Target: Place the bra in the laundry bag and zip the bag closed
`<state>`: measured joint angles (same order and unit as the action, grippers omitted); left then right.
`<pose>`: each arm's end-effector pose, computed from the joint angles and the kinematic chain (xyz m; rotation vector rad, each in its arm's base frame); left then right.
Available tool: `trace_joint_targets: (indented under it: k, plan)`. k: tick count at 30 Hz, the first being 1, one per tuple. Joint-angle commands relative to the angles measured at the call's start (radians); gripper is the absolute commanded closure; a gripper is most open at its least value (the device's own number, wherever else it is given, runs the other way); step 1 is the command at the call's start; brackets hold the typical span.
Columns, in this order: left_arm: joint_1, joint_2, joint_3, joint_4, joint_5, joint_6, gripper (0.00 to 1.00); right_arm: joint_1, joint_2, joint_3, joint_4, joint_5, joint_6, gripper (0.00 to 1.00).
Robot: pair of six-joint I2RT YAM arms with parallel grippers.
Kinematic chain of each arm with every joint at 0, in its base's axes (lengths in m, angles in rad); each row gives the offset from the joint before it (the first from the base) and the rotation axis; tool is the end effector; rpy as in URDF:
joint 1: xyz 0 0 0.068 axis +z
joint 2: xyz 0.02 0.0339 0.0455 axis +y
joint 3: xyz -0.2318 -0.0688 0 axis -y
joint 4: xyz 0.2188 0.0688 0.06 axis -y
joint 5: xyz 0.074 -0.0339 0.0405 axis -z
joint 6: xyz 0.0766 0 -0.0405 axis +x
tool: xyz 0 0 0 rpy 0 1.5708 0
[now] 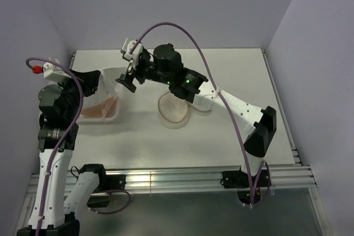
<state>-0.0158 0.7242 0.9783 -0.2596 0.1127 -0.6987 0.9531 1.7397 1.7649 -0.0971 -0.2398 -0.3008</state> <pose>0.1930 -0.0117 0.3793 -0.4543 1.5483 -0.6454 0.2309 0.3564 0.3968 -1.1356 1.2472 0.6911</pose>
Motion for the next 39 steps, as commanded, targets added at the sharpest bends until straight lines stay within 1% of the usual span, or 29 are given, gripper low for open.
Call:
trace_joint_targets:
  k: [1,3,4,8,10,14,16,18,19,20,22,23,24,25,26,27,28,29,30,32,33,35,37,39]
  plan:
    - [-0.003,0.003,0.072,0.099,0.092,0.025,1.00,0.006,0.024,0.122,-0.046,-0.021,-0.096,0.00]
    - [-0.003,0.021,0.105,0.088,0.131,0.027,1.00,0.006,0.027,0.136,-0.056,-0.035,-0.104,0.00]
    - [-0.003,0.027,0.117,0.101,0.181,0.025,1.00,0.006,0.035,0.154,-0.067,-0.062,-0.107,0.00]
    - [-0.006,0.032,0.152,0.118,0.268,0.015,1.00,0.006,0.063,0.189,-0.073,-0.111,-0.097,0.00]
    - [-0.007,0.030,0.169,0.141,0.315,0.004,1.00,0.006,0.093,0.243,-0.118,-0.139,-0.095,0.00]
    - [-0.012,0.027,0.200,0.138,0.370,-0.007,1.00,0.006,0.104,0.252,-0.084,-0.108,-0.078,0.01]
    - [-0.013,0.021,0.214,0.135,0.381,-0.008,1.00,0.006,0.083,0.222,-0.053,-0.107,-0.075,0.03]
    - [-0.016,0.018,0.223,0.126,0.400,-0.002,1.00,0.006,0.058,0.162,0.011,-0.105,-0.064,0.12]
    - [-0.016,0.014,0.224,0.126,0.403,-0.005,1.00,0.006,0.037,0.151,0.016,-0.113,-0.055,0.18]
    - [-0.016,0.008,0.223,0.129,0.404,-0.011,1.00,0.006,0.023,0.139,0.017,-0.130,-0.049,0.44]
    - [-0.016,0.003,0.221,0.132,0.395,-0.009,1.00,0.006,-0.028,0.081,0.057,-0.157,-0.020,0.77]
    - [-0.016,0.001,0.221,0.131,0.397,-0.005,1.00,0.006,-0.048,0.058,0.072,-0.165,-0.011,0.86]
    - [-0.016,0.000,0.220,0.137,0.415,-0.008,1.00,0.006,-0.066,0.023,0.089,-0.186,-0.003,1.00]
    - [-0.016,-0.002,0.211,0.146,0.427,-0.012,1.00,0.006,-0.101,0.009,0.091,-0.196,0.005,1.00]
    - [-0.016,-0.002,0.204,0.155,0.439,-0.016,0.78,0.004,-0.120,-0.002,0.089,-0.200,0.008,1.00]
    - [-0.016,-0.002,0.200,0.167,0.458,-0.013,0.59,0.004,-0.152,-0.016,0.080,-0.202,0.008,1.00]
    - [-0.016,-0.002,0.201,0.175,0.482,-0.012,0.43,0.003,-0.164,-0.016,0.070,-0.197,0.006,1.00]
    - [-0.016,-0.002,0.207,0.168,0.489,0.001,0.05,0.001,-0.178,-0.012,0.054,-0.196,0.005,1.00]
    - [-0.016,-0.003,0.217,0.154,0.492,0.010,0.01,0.000,-0.201,0.002,0.001,-0.197,-0.004,1.00]
    - [-0.019,-0.020,0.215,0.131,0.507,0.045,0.01,-0.010,-0.236,0.002,-0.053,-0.193,-0.018,1.00]
    - [-0.021,-0.031,0.205,0.123,0.510,0.056,0.01,-0.011,-0.280,-0.024,-0.079,-0.190,-0.023,1.00]
    - [-0.027,-0.061,0.175,0.135,0.568,0.070,0.01,-0.028,-0.333,-0.062,-0.093,-0.193,-0.026,1.00]
    - [-0.029,-0.104,0.113,0.187,0.654,0.058,0.01,-0.053,-0.397,-0.102,-0.137,-0.210,-0.027,1.00]
    - [-0.027,-0.132,0.079,0.184,0.688,0.067,0.01,-0.071,-0.448,-0.120,-0.211,-0.220,-0.040,1.00]
